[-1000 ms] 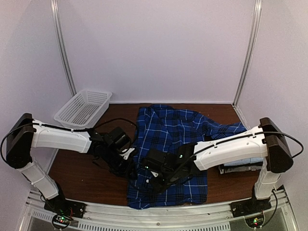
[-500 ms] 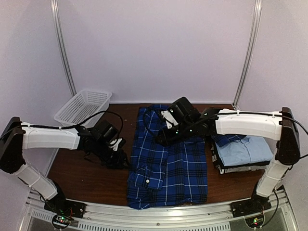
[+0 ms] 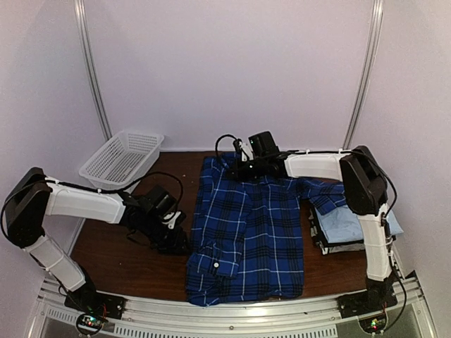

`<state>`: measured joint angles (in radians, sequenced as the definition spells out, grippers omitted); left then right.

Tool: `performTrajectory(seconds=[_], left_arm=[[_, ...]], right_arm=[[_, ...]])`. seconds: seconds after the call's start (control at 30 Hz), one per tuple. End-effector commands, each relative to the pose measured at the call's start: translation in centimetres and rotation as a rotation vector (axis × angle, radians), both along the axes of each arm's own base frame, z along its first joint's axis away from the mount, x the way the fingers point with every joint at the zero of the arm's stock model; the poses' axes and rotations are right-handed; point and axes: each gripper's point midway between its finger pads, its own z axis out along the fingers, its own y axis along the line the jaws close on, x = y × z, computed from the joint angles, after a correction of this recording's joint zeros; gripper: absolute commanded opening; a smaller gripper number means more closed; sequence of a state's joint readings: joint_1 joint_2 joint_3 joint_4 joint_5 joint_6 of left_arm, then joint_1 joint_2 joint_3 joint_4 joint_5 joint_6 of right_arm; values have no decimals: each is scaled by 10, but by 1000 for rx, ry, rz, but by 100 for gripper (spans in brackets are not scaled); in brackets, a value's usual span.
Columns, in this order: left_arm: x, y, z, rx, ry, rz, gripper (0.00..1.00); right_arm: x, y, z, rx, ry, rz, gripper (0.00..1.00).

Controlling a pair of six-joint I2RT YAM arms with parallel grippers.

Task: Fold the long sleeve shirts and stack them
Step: Move the 1/3-folded shirt to the center of the board.

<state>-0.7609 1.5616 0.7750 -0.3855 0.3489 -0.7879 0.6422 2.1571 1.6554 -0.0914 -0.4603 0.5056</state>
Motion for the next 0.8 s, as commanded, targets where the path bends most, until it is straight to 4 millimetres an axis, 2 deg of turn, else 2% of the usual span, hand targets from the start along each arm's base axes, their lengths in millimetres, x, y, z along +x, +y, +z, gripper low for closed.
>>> performTrajectory(seconds=[0.0,0.1,0.13,0.23,0.37,0.47,0.57,0.77], left_arm=[[8,-4,2,-12,-35,-6,44],[13,-7,11,-14,-57,-10,43],[14,-7,13,-13,-60,-11,43],[19,-11,20,-17,-78,-18,44],[27,-10,19,19,-92,-8,44],[27,-7,15,30,-87,-2,44],[19,-5,9,23,-57,-12,44],[3,4,-4,29,-11,-24,46]], right_arm=[[35,24,6,148,-17,18,9],[61,23,-20,172,10,-25,8],[70,20,-36,170,30,-47,8],[94,7,-59,172,56,-117,8],[121,-7,-78,174,90,-199,8],[131,-15,-88,175,111,-251,7],[135,-20,-95,182,135,-279,8],[136,-18,-96,201,144,-275,10]])
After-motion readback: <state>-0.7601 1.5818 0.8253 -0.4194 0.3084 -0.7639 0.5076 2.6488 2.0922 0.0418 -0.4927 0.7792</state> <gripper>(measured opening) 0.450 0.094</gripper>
